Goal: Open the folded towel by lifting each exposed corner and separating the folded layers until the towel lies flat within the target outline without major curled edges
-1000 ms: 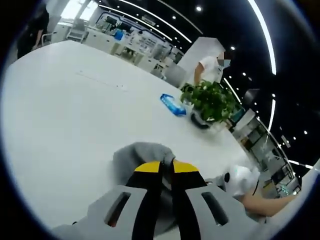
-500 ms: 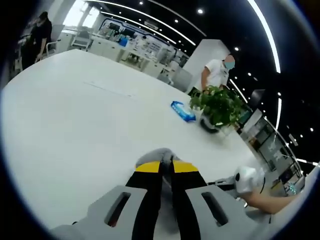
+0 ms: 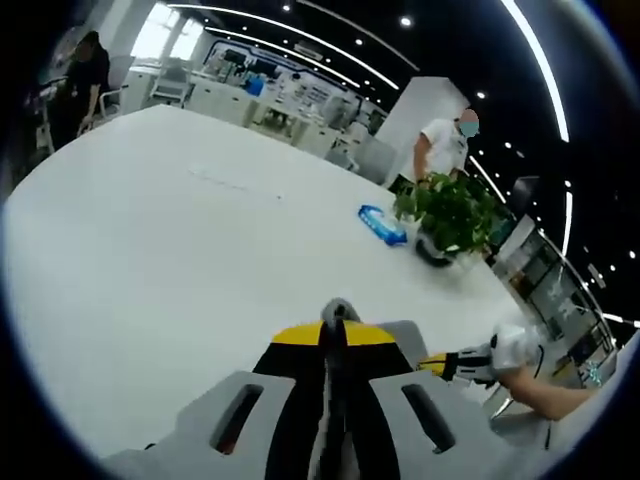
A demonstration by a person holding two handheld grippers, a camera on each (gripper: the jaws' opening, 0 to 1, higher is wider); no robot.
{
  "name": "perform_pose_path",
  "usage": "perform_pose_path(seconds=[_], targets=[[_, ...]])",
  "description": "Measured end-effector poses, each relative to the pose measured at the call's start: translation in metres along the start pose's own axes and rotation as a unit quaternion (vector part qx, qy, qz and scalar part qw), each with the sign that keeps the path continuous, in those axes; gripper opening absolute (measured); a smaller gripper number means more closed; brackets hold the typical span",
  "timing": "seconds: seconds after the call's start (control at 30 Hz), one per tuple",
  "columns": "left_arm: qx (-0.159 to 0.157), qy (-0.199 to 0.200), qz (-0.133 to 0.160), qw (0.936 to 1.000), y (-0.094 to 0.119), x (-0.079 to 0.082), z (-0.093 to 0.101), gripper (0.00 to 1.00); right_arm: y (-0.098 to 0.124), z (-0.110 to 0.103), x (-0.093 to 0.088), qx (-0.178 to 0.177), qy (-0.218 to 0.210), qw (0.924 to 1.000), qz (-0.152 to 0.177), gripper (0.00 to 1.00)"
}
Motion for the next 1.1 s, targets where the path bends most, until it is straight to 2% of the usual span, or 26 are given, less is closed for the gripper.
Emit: perform_pose_path(seconds=[0.07,0.2,0.43,0.6,0.93,1.1], targets=[[0.012,-0.017,-0.006,0.9998,-0.001,-0.002,-0.003,0.04,0.0,0.0,0.0,-0.004,0.003,1.0,-0.001,0.0],[0.002,-0.001,-0.001,1.0,-0.001,-0.002,0.0,0.04,0.0,-0.001,0.001,-0.005,0.008,1.0,-0.001,0.0],[0.015,-0.019,-0.004,0.9997,0.0,-0.002,0.0,0.04,0.0,-0.001,0.0,-0.005,0.011,0.9999,-0.001,0.0],[0.033,-0.027,-0.007,0.9991,-0.001,-0.005,-0.007,0.04,-0.001,-0.001,0.0,-0.005,0.015,0.9999,0.0,0.0],[0.079,-0.027,-0.026,0.9961,-0.021,-0.011,-0.043,0.04,0.0,-0.001,0.0,-0.006,0.017,0.9998,0.003,0.0],[0.108,-0.04,-0.052,0.9919,-0.034,-0.019,-0.066,0.04,-0.001,-0.001,0.001,-0.007,0.02,0.9998,0.004,0.0]])
Point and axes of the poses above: the point that each gripper's makers call its tool centre point, and the gripper's own axes: y roughly backward along the fingers, z roughly to its right, x roughly out of its top, the point moved 7 cm from there along y, roughly backward along the fingers, and after that the axes turned 1 degree about -x, right-handed, at the moved point
